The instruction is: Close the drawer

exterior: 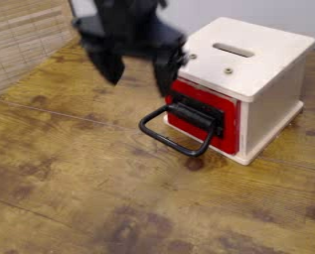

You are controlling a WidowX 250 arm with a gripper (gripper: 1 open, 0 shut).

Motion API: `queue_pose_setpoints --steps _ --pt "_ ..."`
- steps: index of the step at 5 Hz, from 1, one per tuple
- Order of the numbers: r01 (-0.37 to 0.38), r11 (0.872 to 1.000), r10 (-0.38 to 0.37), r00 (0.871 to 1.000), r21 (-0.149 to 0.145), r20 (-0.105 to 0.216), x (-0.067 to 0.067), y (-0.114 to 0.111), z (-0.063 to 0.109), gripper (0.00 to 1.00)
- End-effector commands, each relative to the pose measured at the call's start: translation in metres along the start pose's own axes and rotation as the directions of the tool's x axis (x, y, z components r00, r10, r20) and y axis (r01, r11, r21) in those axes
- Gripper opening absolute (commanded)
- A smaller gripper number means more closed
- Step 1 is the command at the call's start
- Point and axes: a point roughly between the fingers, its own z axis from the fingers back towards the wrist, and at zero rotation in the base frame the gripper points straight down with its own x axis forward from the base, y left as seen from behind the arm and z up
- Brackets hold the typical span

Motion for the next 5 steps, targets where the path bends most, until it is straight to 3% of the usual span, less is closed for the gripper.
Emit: queue_pose_setpoints --steps 1,3,4,5 --pt "0.013 1.000 -0.013 0.998 -0.001 0.067 -0.004 0.014 0.010 1.00" --pt "0.012 0.998 -0.013 1.000 0.060 0.012 0.015 0.008 -0.004 1.00" --pt "0.023 0.997 -0.022 1.000 0.068 -0.016 0.019 -0.003 -0.001 1.00" --pt "0.008 0.998 -0.005 0.999 0.062 -0.045 0.013 -0.014 0.006 1.00"
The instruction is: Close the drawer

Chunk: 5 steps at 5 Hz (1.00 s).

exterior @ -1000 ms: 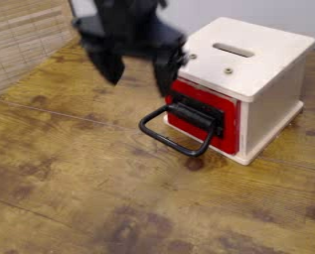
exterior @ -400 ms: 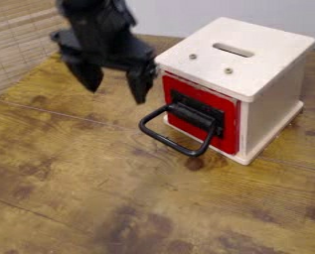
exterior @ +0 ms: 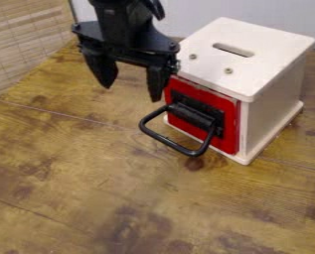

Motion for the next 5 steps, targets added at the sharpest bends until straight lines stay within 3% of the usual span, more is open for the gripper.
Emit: queue_pose_setpoints --steps 1,2,3,5 --pt "-0.014 0.999 0.016 0.998 -0.034 0.063 0.003 0.001 0.022 1.00" --pt "-0.006 0.998 0.012 0.995 -0.068 0.098 0.001 0.012 0.016 1.00" --pt "-0.040 0.998 0.045 0.991 -0.042 0.127 0.001 0.023 0.012 1.00" --pt "-0.067 0.998 0.068 0.996 -0.003 0.066 -0.033 0.041 0.013 1.00"
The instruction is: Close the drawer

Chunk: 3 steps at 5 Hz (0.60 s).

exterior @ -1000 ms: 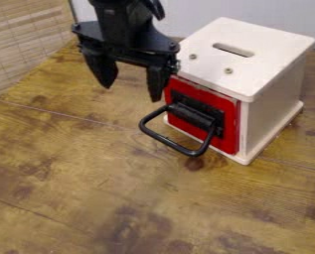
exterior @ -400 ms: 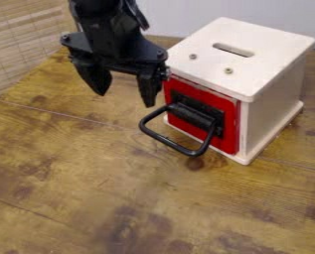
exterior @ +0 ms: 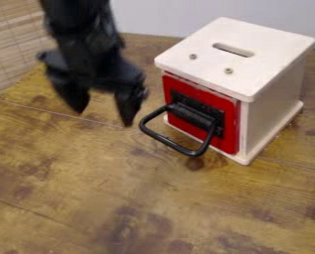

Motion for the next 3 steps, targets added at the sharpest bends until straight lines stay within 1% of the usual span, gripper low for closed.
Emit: queue_pose_setpoints --steps 1,2,3 --pt "-0.085 0.995 0.085 0.996 0.053 -0.004 0.009 0.014 0.014 1.00" --pt "-0.107 0.991 0.108 0.994 0.081 -0.010 0.016 0.010 0.013 1.00" --pt "-0.079 0.992 0.081 0.997 0.094 -0.016 0.021 0.000 0.009 1.00"
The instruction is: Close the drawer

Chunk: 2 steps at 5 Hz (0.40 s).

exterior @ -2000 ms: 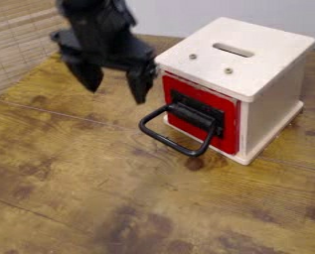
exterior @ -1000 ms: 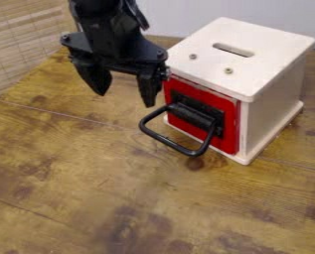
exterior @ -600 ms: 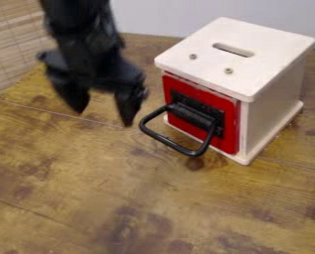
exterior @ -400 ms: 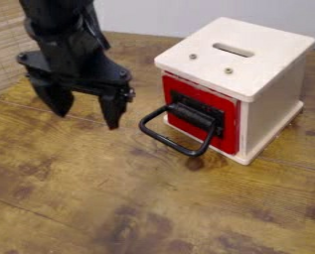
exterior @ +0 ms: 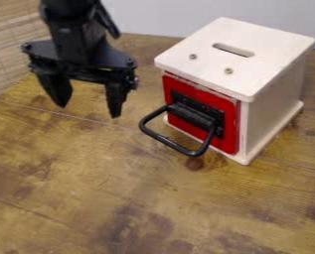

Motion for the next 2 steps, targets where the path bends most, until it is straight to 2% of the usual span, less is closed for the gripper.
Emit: queue_pose_setpoints --steps 1,2 --pt "0.050 0.999 -0.049 0.997 -0.016 0.054 0.008 -0.012 0.020 1.00" --pt "0.079 0.996 -0.075 0.994 -0.051 0.079 0.003 -0.013 0.031 1.00"
